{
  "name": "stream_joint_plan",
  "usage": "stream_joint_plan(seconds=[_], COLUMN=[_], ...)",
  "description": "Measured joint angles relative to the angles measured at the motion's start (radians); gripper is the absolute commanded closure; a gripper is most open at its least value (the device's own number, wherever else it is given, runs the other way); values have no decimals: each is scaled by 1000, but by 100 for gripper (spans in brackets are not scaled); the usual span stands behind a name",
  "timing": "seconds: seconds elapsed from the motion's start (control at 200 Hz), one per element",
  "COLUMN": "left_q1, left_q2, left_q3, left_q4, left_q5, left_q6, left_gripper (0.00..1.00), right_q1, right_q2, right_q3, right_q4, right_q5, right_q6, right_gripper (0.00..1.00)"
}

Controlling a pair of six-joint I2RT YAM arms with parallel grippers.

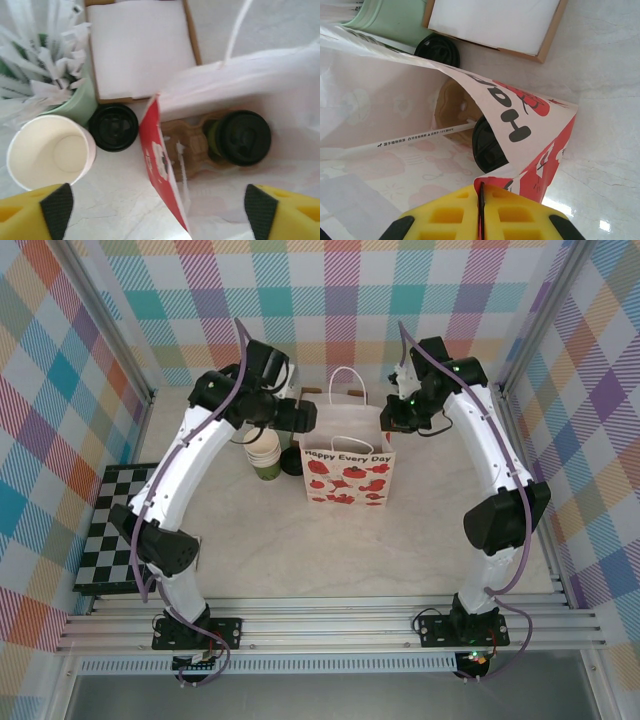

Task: Pack the takeout coffee

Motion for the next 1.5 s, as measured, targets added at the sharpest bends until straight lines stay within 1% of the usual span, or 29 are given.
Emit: stream_joint_plan(seconds=[0.115,0.285,0.34,0.47,0.505,0.72,0.94,1.045,1.1,1.15,1.195,1.235,1.345,1.385,1.45,1.5], left_q1=[0,-6,-7,-10,-11,-11,5,18,31,46,58,68,87,93,101,106], left_q2=[55,145,149,116,96,-94,-291,-362,-390,-408,-418,-424,-442,-448,-456,-460], left_q3=[16,31,29,-2,-23,-214,-381,-468,-511,-546,-570,-587,-624,-629,-633,-634], left_q4=[-8,-13,-13,-2,-2,-3,5,22,29,32,35,37,50,50,49,45], left_q5=[-19,5,12,23,23,8,-13,-24,-28,-31,-39,-47,-68,-72,-84,-100], left_q6=[-11,-23,-22,-40,-41,-66,-100,-122,-132,-145,-153,-160,-177,-180,-183,-184], left_gripper=[38,69,73,94,98,99,100,100,100,100,100,100,100,100,100,100], right_q1=[2,16,21,36,40,84,169,203,215,223,226,226,211,198,174,151], right_q2=[0,-4,-8,-25,-29,-60,-69,-69,-69,-69,-68,-66,-60,-60,-64,-68], right_q3=[0,0,-3,-17,-18,-37,-63,-79,-80,-80,-72,-58,2,23,34,24], right_q4=[0,-2,-2,-16,-24,-71,-62,-24,-1,23,37,46,70,88,129,167], right_q5=[0,0,0,0,0,0,-12,-21,-22,-20,-11,4,43,55,78,97], right_q6=[0,1,2,20,28,68,109,133,145,153,159,164,164,162,171,181], right_gripper=[91,91,91,91,90,90,89,82,74,71,62,57,42,35,32,27])
